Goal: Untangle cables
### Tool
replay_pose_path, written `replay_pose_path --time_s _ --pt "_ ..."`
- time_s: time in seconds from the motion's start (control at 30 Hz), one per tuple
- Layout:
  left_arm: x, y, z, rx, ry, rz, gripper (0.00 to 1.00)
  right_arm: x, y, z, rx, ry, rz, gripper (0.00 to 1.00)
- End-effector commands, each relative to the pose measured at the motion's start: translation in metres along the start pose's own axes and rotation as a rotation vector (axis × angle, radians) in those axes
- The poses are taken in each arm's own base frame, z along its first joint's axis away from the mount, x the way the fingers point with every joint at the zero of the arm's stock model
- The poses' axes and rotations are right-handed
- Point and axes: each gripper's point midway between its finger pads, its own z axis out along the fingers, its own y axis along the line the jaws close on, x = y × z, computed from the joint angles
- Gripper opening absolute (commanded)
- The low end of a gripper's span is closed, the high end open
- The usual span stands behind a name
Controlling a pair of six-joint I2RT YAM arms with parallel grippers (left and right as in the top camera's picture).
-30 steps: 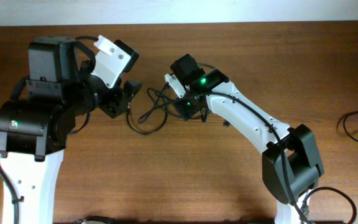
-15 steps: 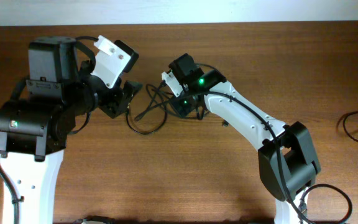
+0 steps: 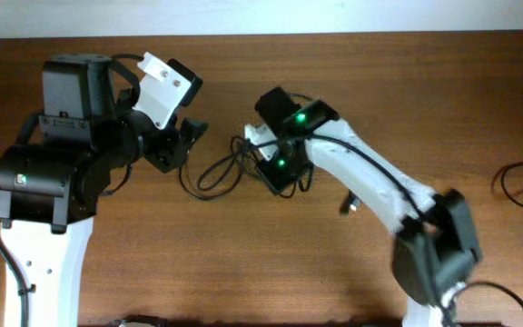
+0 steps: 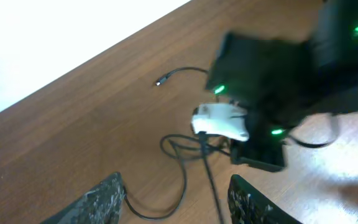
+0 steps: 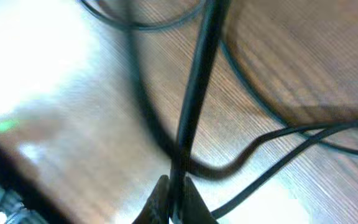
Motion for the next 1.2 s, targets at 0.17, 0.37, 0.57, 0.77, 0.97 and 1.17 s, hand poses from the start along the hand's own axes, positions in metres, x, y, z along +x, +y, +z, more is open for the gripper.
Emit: replay_pose_path --time_s 0.17,0.37,0.57,0.77,0.97,1.17 --pt "-0.016 -0.044 0.019 0.343 -0.078 -0.007 0.54 0.037 0.097 -0.284 0.022 -0.729 -0.237 0.04" --pt "-0.04 -0.106 0.004 0.663 -0.245 0.177 0.59 0.044 0.09 -0.255 0.005 -0.598 -0.194 0.04" --pt "-0.029 -0.087 0.024 0.538 -0.203 0.314 0.6 0.053 0.126 -0.24 -0.233 -0.51 -0.253 0.04" --pt "0.005 -0.071 0.088 0.601 -0.008 0.18 0.58 0.072 0.182 -0.238 -0.394 -0.474 -0.463 0.04" --pt "0.007 -0.093 0.071 0.736 -0.064 0.234 0.47 0.04 0.034 -0.249 0.432 -0.537 -0.112 0.04" --pt "0.011 -0.101 0.063 0.789 -0.051 0.185 0.48 -0.045 0.068 -0.324 -0.152 -0.992 -0.169 0.04"
